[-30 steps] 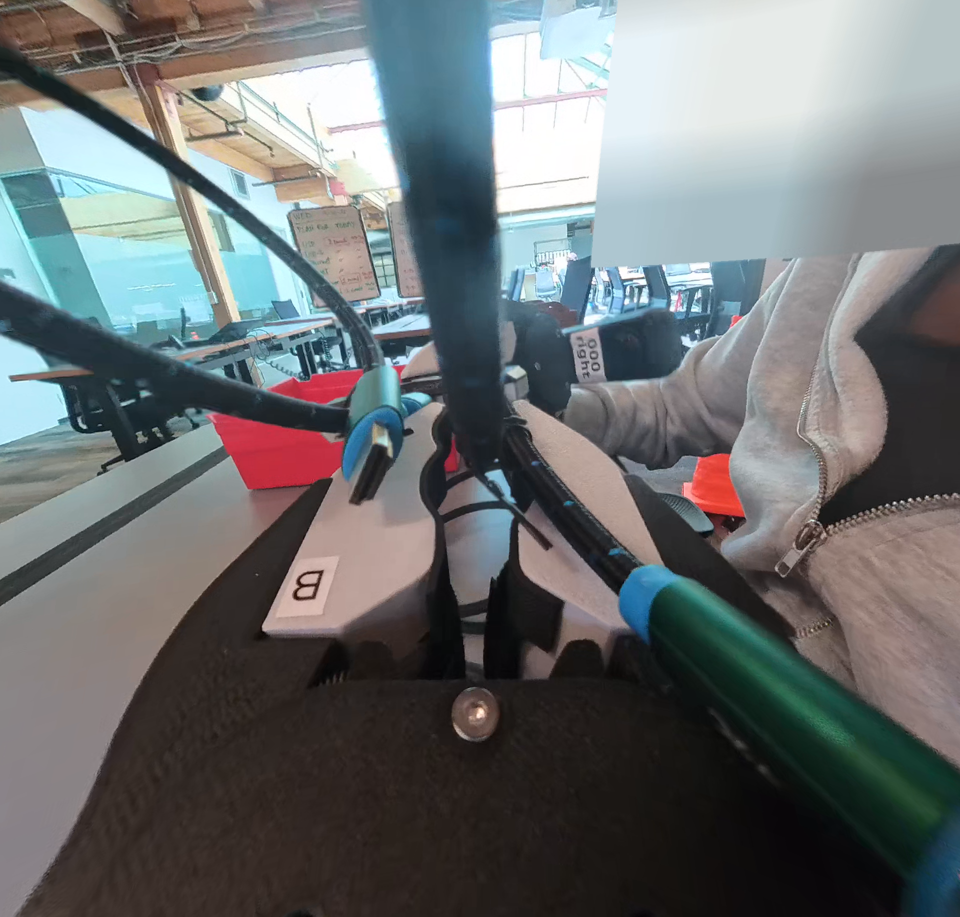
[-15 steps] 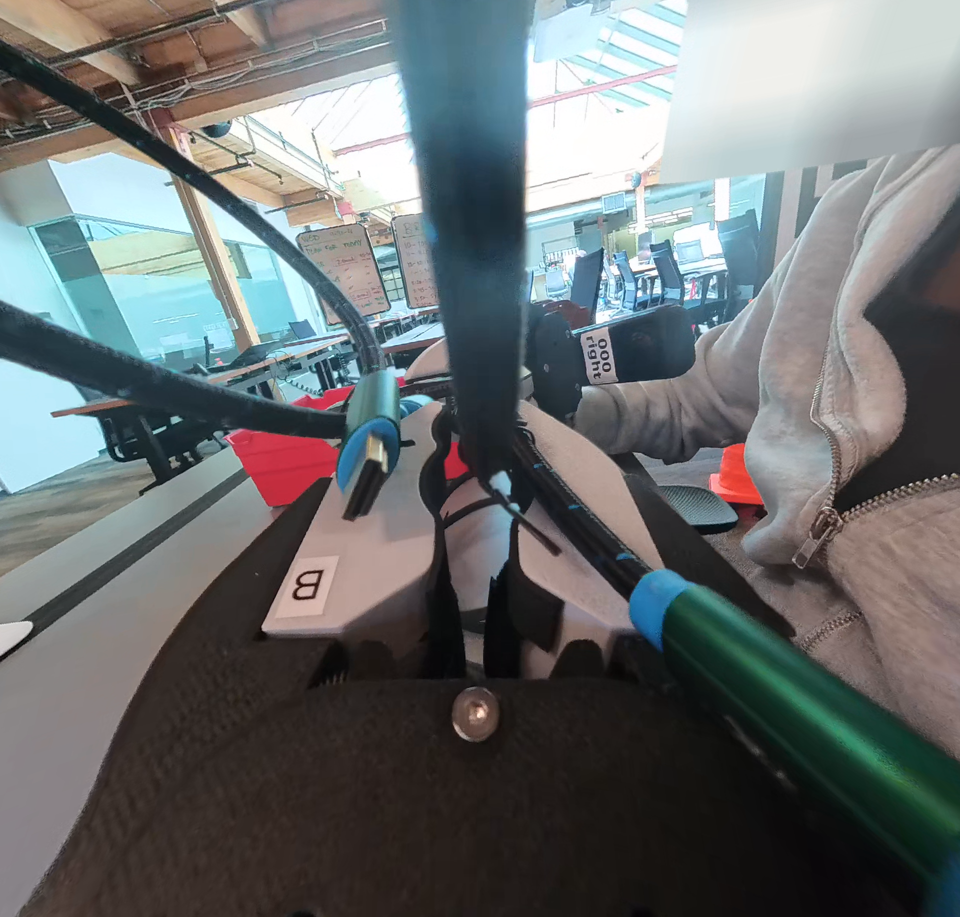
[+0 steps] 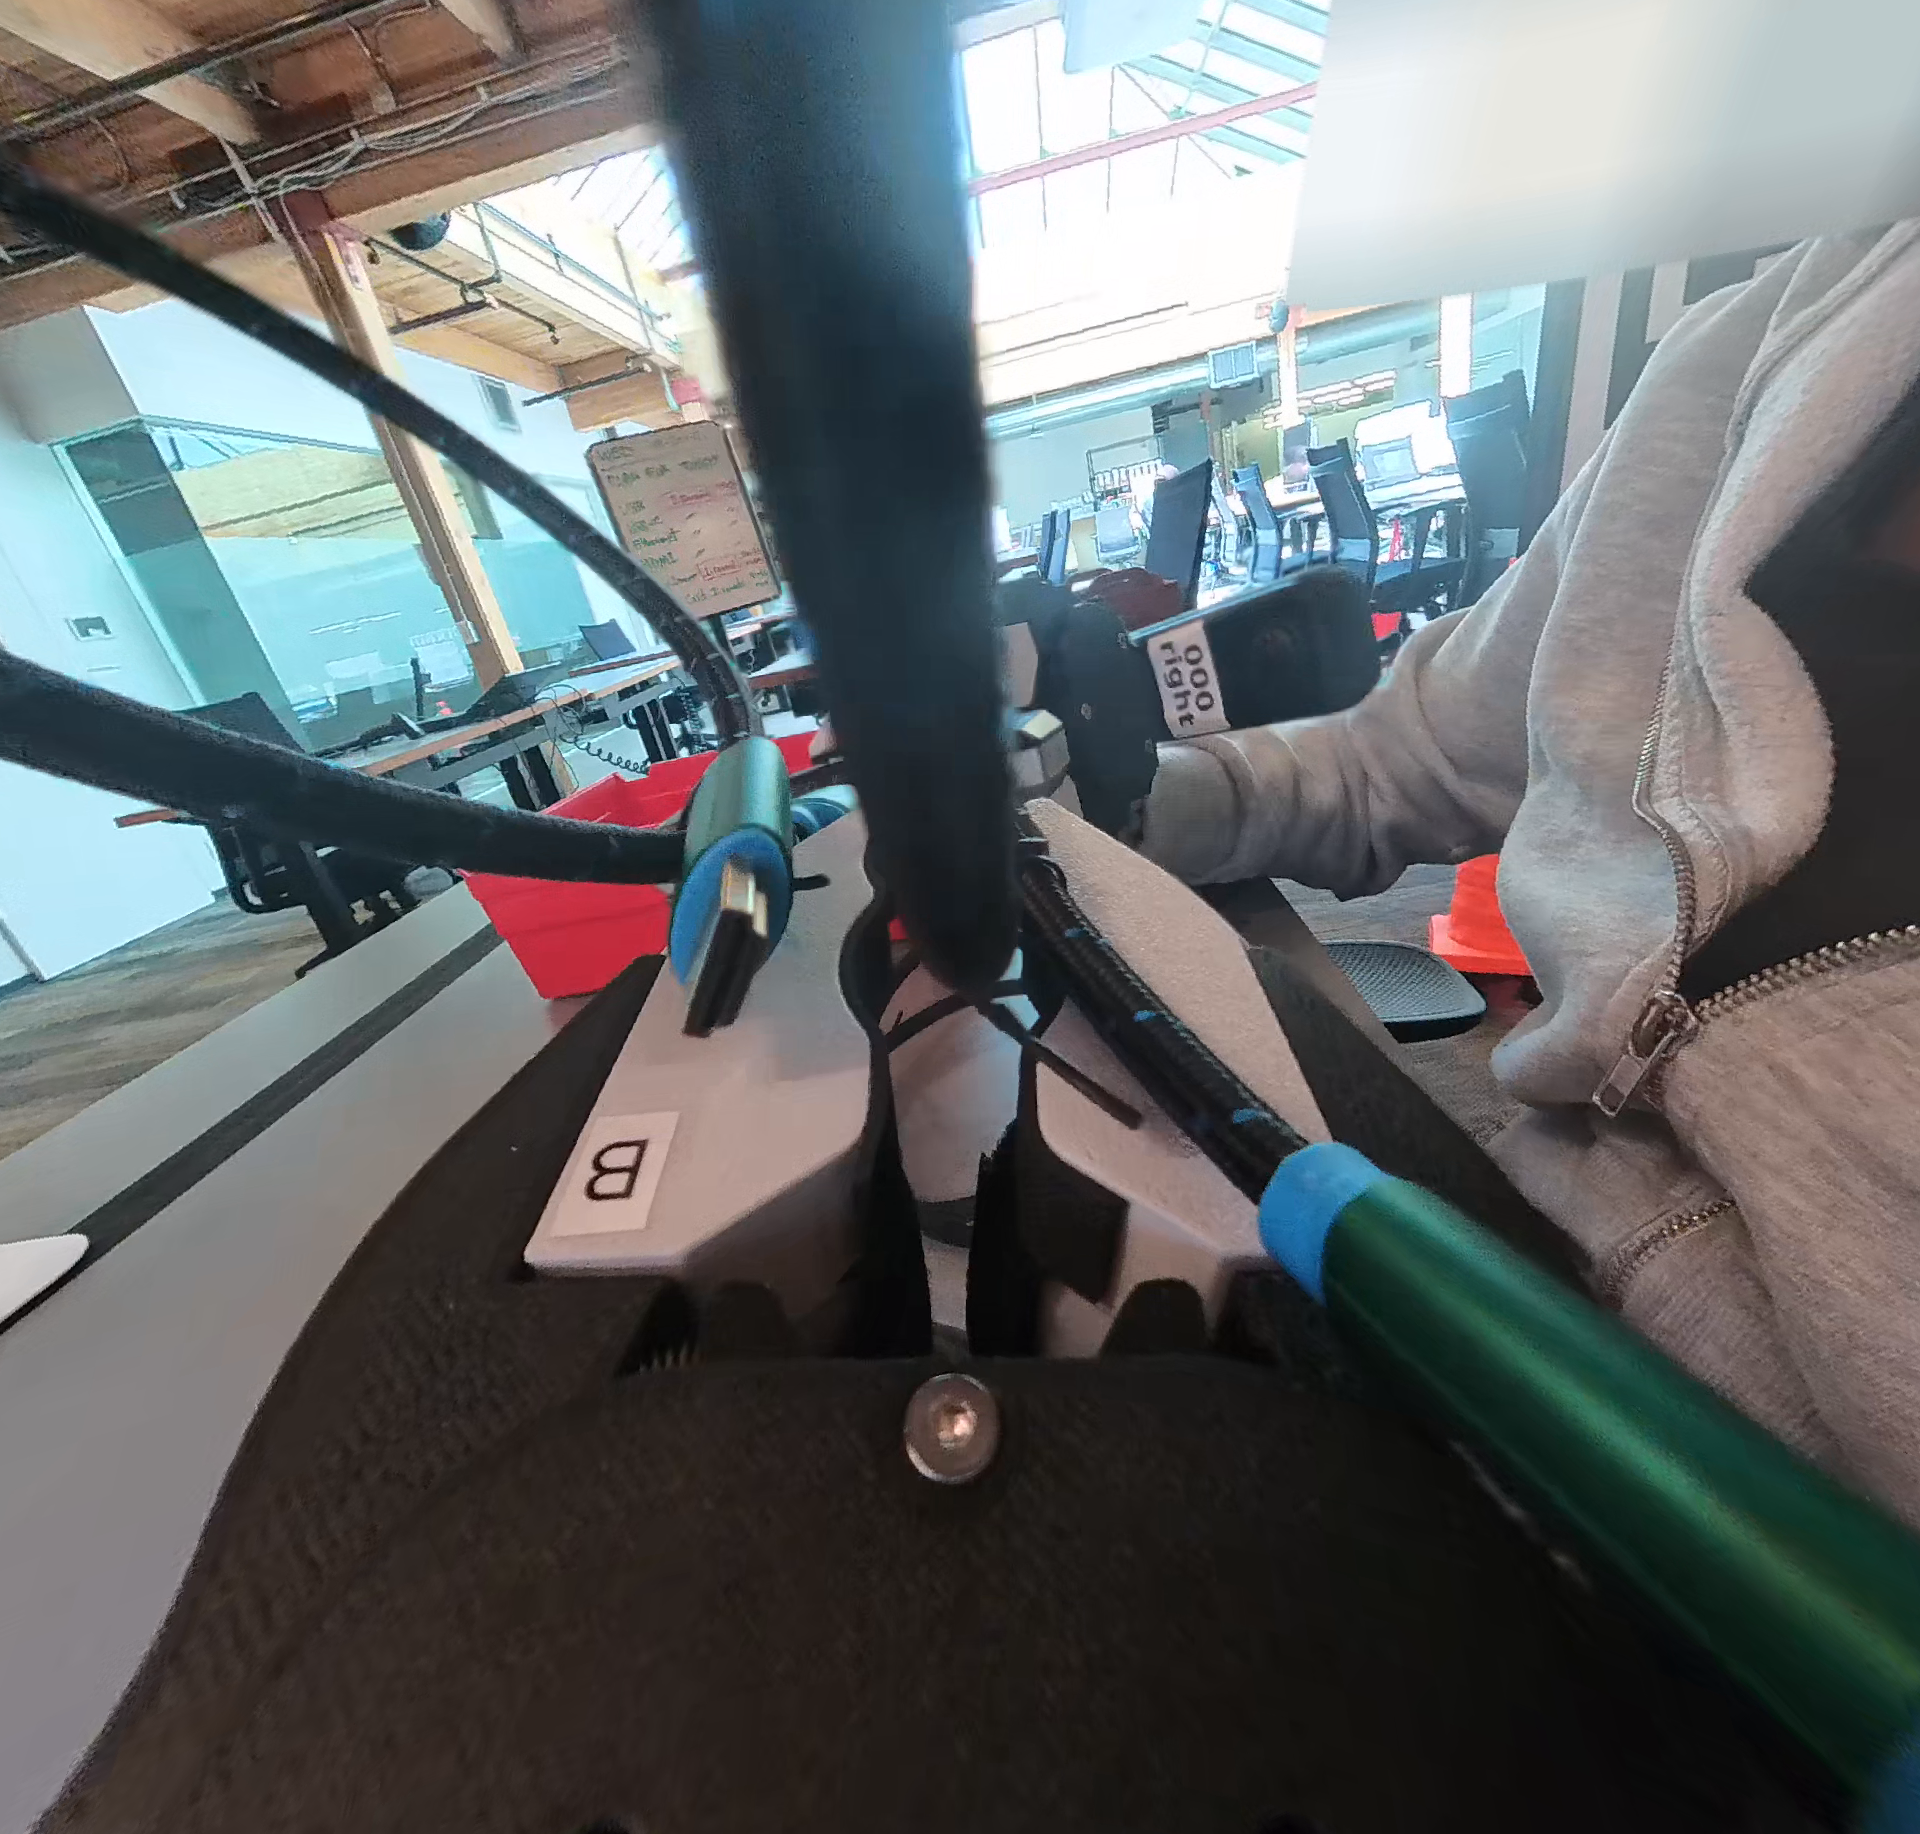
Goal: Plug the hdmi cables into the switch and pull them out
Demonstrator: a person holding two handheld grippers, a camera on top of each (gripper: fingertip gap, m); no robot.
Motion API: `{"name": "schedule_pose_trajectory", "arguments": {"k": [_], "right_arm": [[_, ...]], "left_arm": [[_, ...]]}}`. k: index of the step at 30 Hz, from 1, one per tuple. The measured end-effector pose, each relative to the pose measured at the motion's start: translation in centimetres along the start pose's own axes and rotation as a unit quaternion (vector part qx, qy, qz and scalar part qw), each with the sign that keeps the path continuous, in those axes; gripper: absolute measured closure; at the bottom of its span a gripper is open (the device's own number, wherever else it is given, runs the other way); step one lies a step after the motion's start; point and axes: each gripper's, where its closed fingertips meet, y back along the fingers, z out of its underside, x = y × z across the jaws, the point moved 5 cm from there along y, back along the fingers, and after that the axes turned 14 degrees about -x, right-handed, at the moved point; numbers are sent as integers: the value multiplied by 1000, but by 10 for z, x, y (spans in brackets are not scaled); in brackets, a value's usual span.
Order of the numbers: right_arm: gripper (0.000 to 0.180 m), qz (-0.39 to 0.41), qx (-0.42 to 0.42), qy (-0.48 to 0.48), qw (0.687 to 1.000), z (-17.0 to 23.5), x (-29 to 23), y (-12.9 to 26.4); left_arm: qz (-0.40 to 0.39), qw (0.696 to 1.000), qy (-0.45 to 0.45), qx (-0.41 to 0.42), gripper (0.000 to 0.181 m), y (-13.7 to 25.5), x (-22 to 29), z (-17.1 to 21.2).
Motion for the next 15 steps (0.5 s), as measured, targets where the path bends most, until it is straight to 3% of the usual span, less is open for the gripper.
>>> {"name": "schedule_pose_trajectory", "arguments": {"k": [15], "right_arm": [[159, 38, -28, 89, 995, 1, -2, 0]], "left_arm": [[5, 1000, 7, -18, 161, -2, 2, 5]]}}
